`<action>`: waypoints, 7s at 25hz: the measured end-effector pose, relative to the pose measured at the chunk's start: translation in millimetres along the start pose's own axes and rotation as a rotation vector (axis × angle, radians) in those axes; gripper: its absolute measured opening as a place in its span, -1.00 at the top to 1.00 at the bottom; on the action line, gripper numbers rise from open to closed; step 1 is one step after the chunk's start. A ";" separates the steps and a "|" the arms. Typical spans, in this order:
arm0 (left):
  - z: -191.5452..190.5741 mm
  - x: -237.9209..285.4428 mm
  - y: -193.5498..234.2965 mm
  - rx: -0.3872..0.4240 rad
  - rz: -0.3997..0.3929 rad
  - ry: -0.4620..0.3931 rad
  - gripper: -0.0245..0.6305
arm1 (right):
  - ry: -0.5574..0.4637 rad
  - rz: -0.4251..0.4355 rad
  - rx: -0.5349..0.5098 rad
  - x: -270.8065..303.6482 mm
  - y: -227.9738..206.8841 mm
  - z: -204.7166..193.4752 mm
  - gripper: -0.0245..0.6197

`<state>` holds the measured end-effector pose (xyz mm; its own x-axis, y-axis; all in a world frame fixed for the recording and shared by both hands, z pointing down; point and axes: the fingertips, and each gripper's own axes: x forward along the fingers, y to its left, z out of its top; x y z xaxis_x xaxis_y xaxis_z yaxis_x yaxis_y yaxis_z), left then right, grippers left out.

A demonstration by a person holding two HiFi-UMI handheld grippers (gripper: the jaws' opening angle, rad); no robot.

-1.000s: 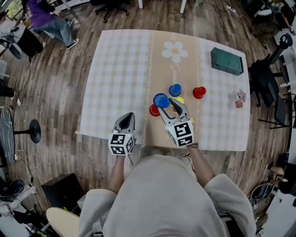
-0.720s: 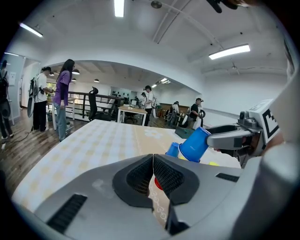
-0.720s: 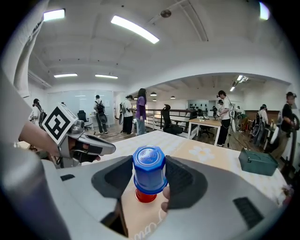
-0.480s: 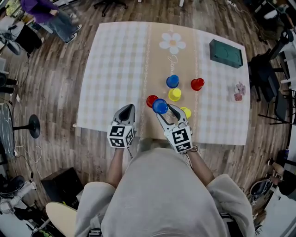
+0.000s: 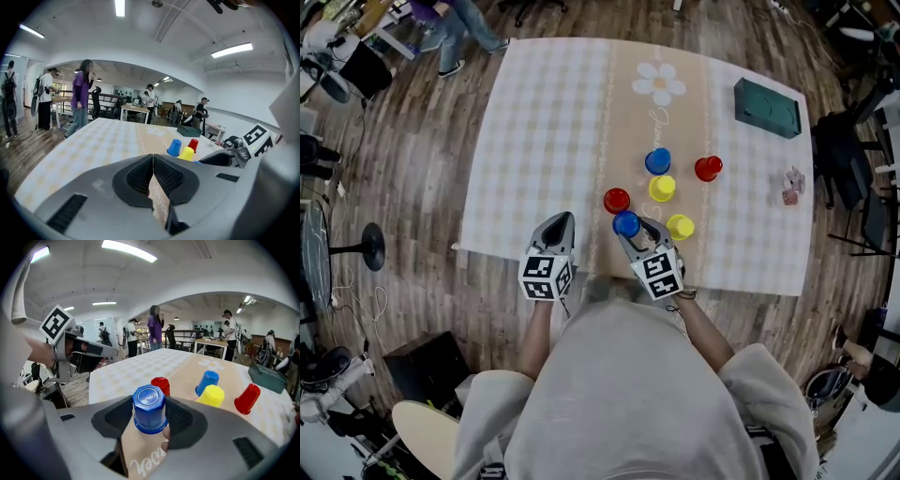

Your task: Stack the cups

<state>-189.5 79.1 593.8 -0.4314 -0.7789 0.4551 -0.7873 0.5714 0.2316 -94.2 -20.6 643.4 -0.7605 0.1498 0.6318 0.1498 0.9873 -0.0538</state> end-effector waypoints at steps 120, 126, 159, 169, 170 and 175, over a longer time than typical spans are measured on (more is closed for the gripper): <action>-1.4 -3.2 -13.9 -0.022 0.023 0.007 0.88 | 0.058 0.124 -0.102 -23.4 26.9 -47.1 0.25; -9.0 -14.5 -7.6 -0.033 0.043 0.001 0.88 | 0.076 0.145 -0.115 -22.6 40.5 -57.2 0.25; -6.6 -2.0 -21.1 -0.012 0.006 0.007 0.88 | 0.001 0.142 -0.053 -38.2 33.5 -41.4 0.08; 0.8 13.3 -35.2 0.015 -0.042 0.013 0.88 | -0.098 0.006 0.037 -59.3 -11.2 -15.3 0.14; 2.0 15.3 -37.3 0.019 -0.049 0.013 0.88 | -0.101 -0.014 0.045 -61.1 -17.7 -14.5 0.14; 7.0 24.7 -46.6 0.038 -0.081 0.017 0.88 | -0.114 -0.099 0.082 -70.5 -46.9 -15.5 0.14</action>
<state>-166.5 31.5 588.3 -0.3584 -0.8173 0.4511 -0.8357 0.4963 0.2352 -37.8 -78.2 613.4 -0.8363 0.0520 0.5459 0.0217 0.9979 -0.0618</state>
